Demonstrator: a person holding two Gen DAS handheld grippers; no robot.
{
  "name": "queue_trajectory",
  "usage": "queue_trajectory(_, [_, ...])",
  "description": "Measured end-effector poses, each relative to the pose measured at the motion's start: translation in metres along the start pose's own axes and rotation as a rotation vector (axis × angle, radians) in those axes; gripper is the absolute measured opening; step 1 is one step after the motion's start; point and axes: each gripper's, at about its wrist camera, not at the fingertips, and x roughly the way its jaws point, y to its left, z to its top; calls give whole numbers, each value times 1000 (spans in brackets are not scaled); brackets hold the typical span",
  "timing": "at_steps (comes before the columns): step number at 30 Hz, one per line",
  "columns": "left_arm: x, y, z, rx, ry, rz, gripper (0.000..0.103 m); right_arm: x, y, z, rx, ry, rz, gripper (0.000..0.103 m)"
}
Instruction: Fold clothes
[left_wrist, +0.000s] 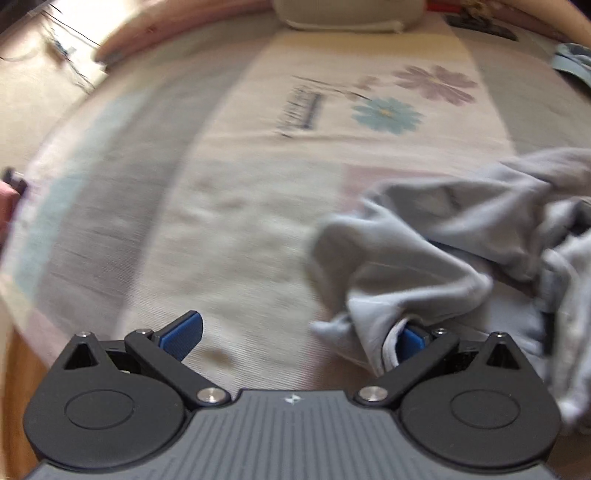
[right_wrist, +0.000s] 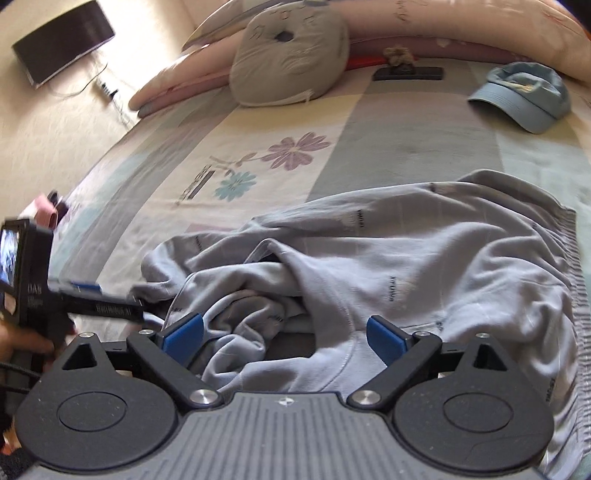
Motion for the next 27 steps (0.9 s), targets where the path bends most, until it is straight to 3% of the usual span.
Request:
queue_trajectory(2, [2, 8, 1, -16, 7, -2, 102, 3, 4, 1, -15, 12, 4, 98])
queue_trajectory(4, [8, 10, 1, -2, 29, -53, 102, 7, 6, 2, -17, 18, -4, 98])
queue_trajectory(8, [16, 20, 12, 13, -14, -5, 102, 9, 11, 2, -4, 16, -43, 98])
queue_trajectory(14, [25, 39, 36, 36, -20, -73, 102, 9, 16, 3, 58, -1, -111, 98])
queue_trajectory(17, [42, 39, 37, 57, 64, -152, 102, 10, 22, 4, 97, -12, -131, 98])
queue_trajectory(20, [48, 45, 41, 74, 63, -121, 102, 13, 28, 6, 123, -14, -165, 98])
queue_trajectory(27, [52, 67, 78, 81, -96, -8, 102, 23, 40, 14, 150, -20, -218, 98])
